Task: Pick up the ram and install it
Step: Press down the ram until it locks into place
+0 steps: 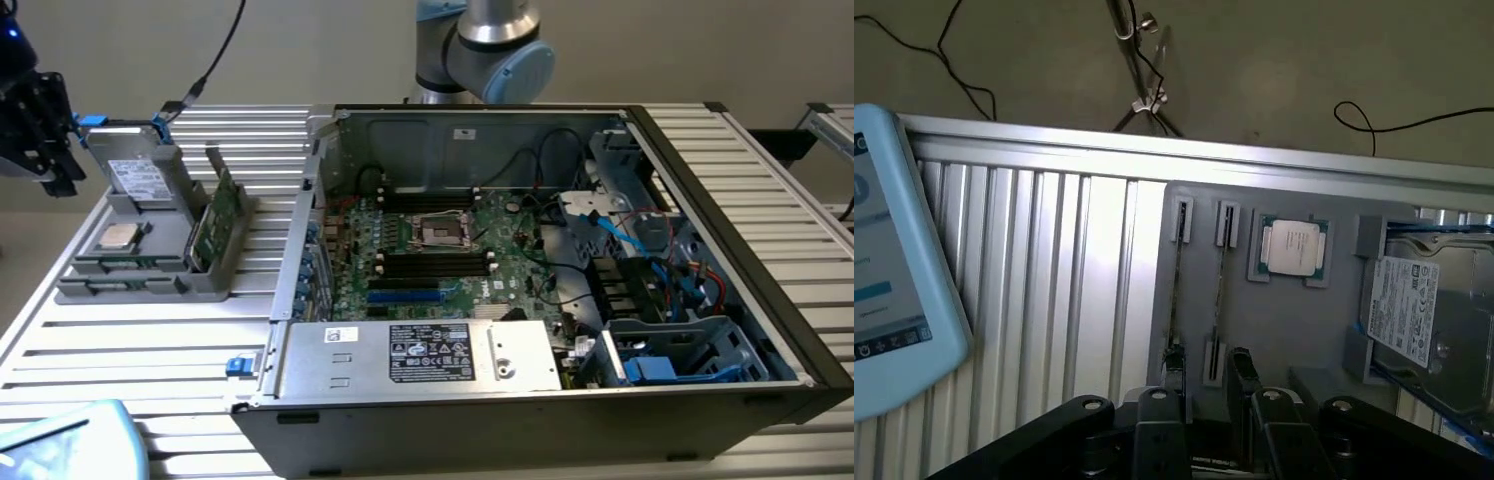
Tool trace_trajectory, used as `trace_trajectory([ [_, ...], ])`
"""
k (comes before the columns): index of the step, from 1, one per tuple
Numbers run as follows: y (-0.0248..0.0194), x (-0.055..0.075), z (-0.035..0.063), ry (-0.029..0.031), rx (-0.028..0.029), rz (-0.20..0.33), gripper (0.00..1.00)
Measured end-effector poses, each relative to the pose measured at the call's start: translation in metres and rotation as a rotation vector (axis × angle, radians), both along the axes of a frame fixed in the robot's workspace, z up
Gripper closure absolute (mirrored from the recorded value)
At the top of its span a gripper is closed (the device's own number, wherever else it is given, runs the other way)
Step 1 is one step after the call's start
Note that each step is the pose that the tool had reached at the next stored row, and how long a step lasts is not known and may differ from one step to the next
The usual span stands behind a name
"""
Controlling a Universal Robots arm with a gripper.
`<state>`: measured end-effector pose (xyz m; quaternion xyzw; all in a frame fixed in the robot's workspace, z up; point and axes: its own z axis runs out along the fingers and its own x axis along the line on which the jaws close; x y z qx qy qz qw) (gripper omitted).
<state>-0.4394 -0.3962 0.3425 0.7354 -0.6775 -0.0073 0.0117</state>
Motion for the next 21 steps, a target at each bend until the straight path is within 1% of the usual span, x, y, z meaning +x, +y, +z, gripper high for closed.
trace_trajectory([
  [7,-0.0002,-0.001,-0.0128,-0.0008,0.0,-0.003,0.69],
  [15,-0.0019,-0.001,-0.0273,-0.0007,0.0,-0.003,0.69],
  [17,-0.0044,-0.001,-0.0308,-0.0005,-0.0001,-0.003,0.69],
  [21,-0.0121,-0.001,-0.0382,-0.0008,0.0,-0.003,0.69],
])
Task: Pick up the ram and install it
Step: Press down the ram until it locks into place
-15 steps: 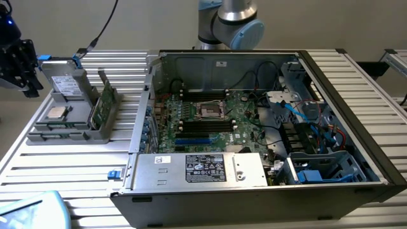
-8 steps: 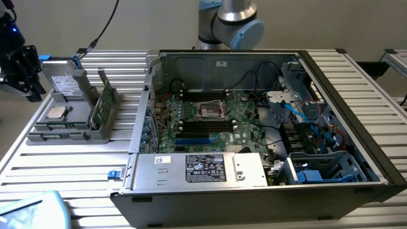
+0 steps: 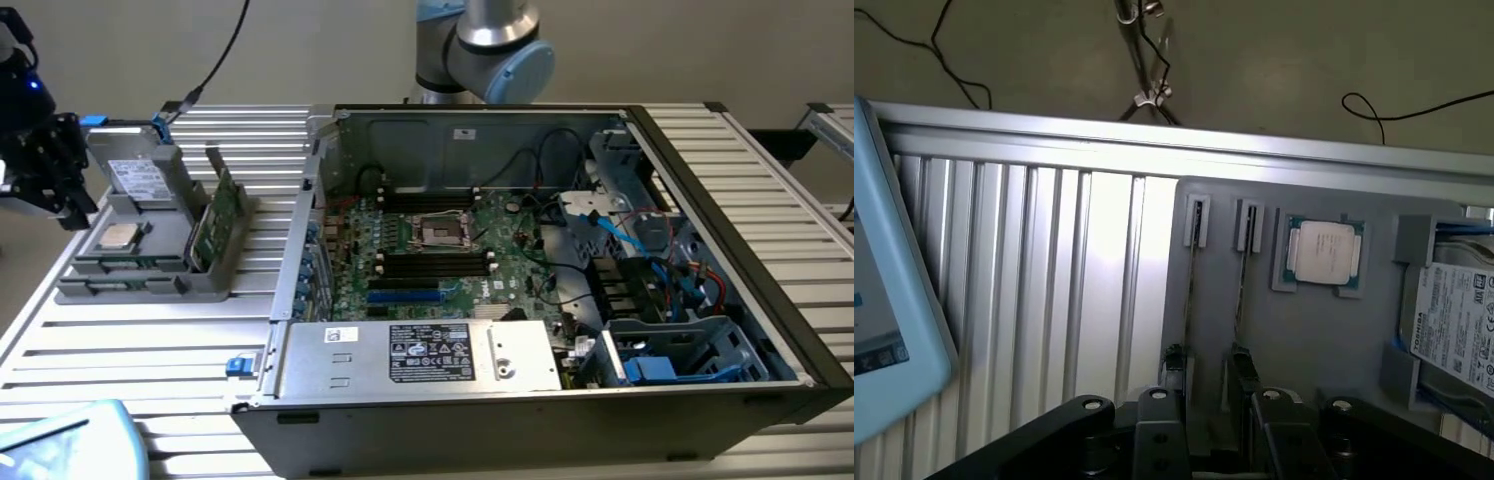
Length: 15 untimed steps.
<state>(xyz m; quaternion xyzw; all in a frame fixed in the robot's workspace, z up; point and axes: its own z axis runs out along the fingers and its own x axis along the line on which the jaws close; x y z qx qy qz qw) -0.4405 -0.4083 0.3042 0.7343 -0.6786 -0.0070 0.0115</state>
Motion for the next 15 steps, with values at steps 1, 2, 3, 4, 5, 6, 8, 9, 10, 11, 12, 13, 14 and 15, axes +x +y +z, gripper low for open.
trace_trajectory([
  [1,-0.0018,0.0,-0.0018,0.0,0.0,0.0,0.69],
  [2,-0.0035,0.0,-0.0035,0.0001,-0.0001,0.0,0.69],
  [3,-0.0052,0.0,-0.0054,0.0001,0.0,0.0,0.69],
  [4,-0.0066,0.0,-0.0072,0.0,0.0,0.0,0.69],
  [5,-0.0079,0.0,-0.0092,-0.0002,0.0001,0.0,0.69],
  [6,-0.0092,0.0,-0.0111,-0.0002,0.0001,0.0,0.69],
  [8,-0.0115,0.0,-0.0145,0.0,0.0,0.0,0.69],
  [9,-0.0125,0.0,-0.0163,0.0001,0.0,0.0,0.69],
  [10,-0.0136,0.0,-0.0181,0.0002,-0.0002,0.0,0.69],
  [11,-0.0145,0.0,-0.0199,0.0002,-0.0001,0.0,0.69],
  [12,-0.0155,0.0,-0.0218,0.0001,0.0,0.0,0.69],
  [13,-0.0164,0.0,-0.0235,0.0002,-0.0001,0.0,0.69],
  [14,-0.0175,0.0,-0.0255,0.0001,0.0,0.0,0.69],
  [15,-0.0185,0.0,-0.0272,0.0001,-0.0001,0.0,0.69],
])
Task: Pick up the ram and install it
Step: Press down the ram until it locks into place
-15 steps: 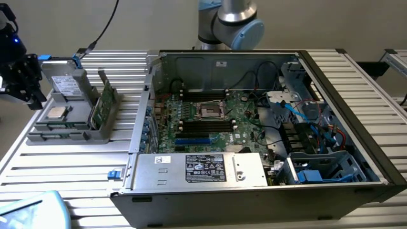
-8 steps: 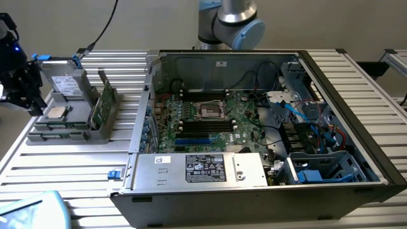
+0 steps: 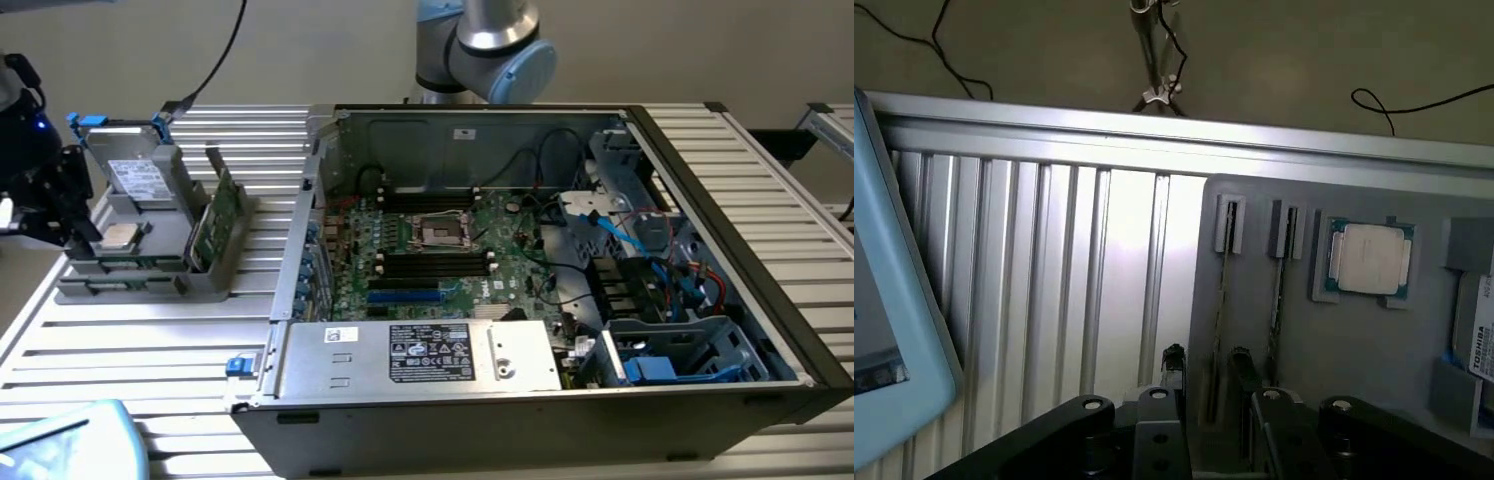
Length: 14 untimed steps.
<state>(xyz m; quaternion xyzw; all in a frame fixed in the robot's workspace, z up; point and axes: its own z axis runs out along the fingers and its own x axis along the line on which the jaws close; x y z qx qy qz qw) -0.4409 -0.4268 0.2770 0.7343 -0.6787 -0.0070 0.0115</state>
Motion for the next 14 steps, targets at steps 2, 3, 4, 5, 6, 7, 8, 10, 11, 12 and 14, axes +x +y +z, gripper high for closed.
trace_trajectory([
  [2,-0.0024,0.0,-0.0037,-0.0001,0.0001,0.0,0.69],
  [3,-0.0039,0.0,-0.0055,-0.0001,0.0001,0.0,0.69],
  [4,-0.0052,0.0,-0.0075,-0.0002,0.0001,0.0,0.69],
  [5,-0.0061,0.0,-0.0094,-0.0003,0.0002,0.0,0.69],
  [6,-0.0068,0.0,-0.011,-0.0002,0.0001,0.0,0.69],
  [7,-0.0071,0.001,-0.0128,-0.0003,0.0001,0.0,0.69],
  [8,-0.0074,0.002,-0.0147,-0.0005,0.0002,0.0,0.69],
  [10,-0.0078,0.004,-0.0184,-0.0013,0.0002,0.0,0.69],
  [11,-0.008,0.005,-0.0201,-0.0015,0.0001,0.0,0.69],
  [12,-0.0081,0.005,-0.0219,-0.0018,0.0001,0.0,0.69],
  [14,-0.0082,0.005,-0.0255,-0.0029,0.0004,0.0,0.69],
])
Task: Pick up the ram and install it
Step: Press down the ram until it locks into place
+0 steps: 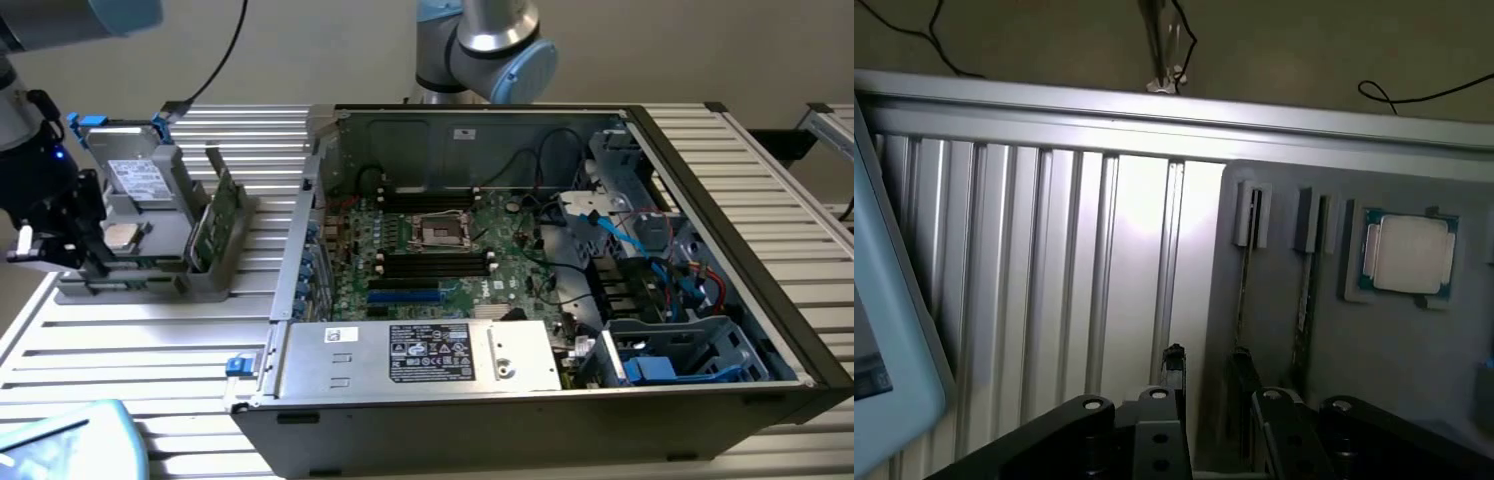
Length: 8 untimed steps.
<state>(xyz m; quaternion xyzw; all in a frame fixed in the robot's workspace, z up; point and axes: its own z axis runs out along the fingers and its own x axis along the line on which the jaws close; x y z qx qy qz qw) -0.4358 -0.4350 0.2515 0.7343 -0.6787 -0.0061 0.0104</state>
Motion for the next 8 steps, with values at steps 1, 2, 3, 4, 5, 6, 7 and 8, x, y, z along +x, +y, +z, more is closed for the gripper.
trace_trajectory([
  [1,0.0,0.0001,-0.0013,-0.0003,0.0014,0.0,0.69],
  [2,-0.0001,0.0002,-0.0021,-0.0004,0.0045,0.0,0.69],
  [3,-0.0001,0.0002,-0.003,-0.0007,0.0085,0.0,0.69],
  [4,-0.0001,0.0003,-0.0038,-0.001,0.0126,0.0,0.69],
  [5,0.0,0.0003,-0.0047,-0.0013,0.0168,0.0,0.69],
  [6,0.0,0.0004,-0.0057,-0.0013,0.0205,0.0,0.69],
  [7,0.0,0.0005,-0.0069,-0.0014,0.0244,0.0,0.69],
  [8,0.0,0.0005,-0.0081,-0.0013,0.0287,0.0,0.69],
])
